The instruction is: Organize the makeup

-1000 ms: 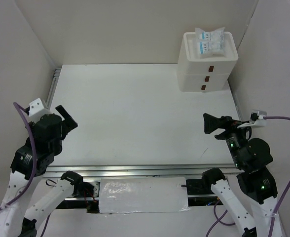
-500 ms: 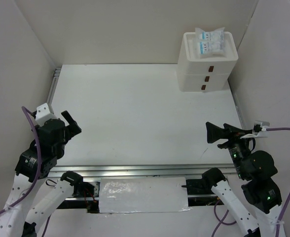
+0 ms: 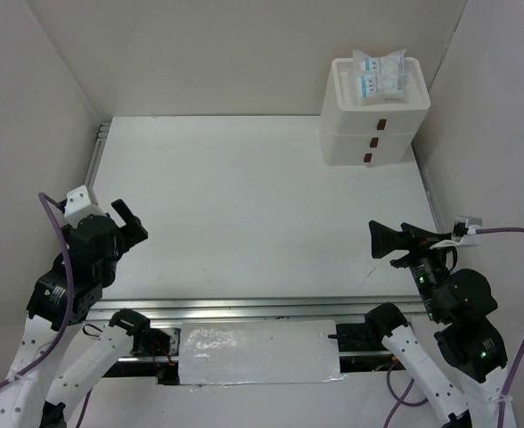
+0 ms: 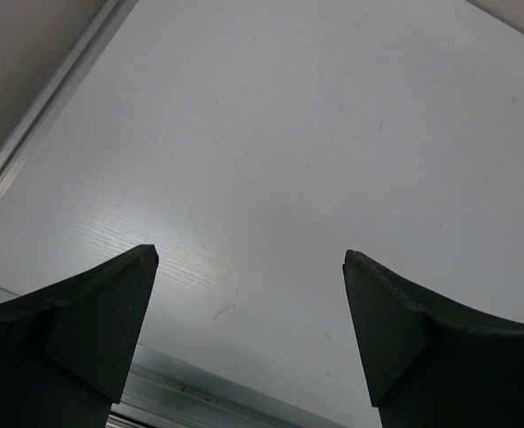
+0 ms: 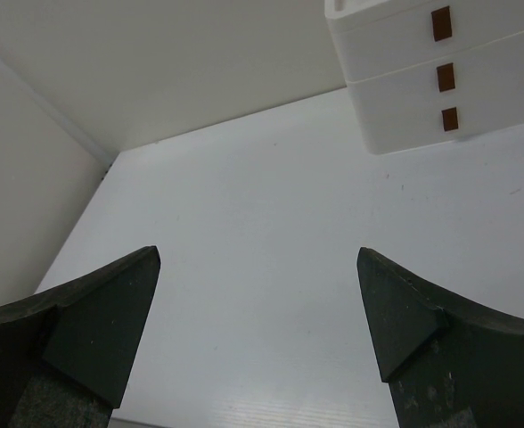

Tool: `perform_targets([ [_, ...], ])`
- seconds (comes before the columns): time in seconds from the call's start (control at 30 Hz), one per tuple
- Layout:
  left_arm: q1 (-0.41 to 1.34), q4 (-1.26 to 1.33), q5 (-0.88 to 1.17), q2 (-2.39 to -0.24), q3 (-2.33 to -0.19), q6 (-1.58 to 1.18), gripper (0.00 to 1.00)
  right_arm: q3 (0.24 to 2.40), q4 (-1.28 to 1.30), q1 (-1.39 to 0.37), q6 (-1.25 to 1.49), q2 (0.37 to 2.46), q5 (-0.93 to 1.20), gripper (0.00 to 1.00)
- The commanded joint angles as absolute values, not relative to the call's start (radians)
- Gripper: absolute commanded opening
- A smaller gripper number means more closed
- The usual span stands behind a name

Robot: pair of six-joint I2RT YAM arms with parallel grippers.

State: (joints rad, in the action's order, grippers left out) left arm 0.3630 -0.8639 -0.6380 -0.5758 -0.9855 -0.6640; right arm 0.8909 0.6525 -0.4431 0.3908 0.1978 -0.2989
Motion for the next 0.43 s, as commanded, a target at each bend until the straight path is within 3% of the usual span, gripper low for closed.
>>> perform_targets([
  [0.0, 0.359, -0.828, -0.634, -0.569, -0.979, -0.64, 1.0, 0.896, 0.646, -0.453, 0.37, 0.222, -0.291, 1.0],
  [0.4, 0.359, -0.821, -0.626, -0.568, -0.979, -0.634, 0.99, 0.905, 0.647, -0.456, 0.371, 0.23, -0.285, 1.0],
])
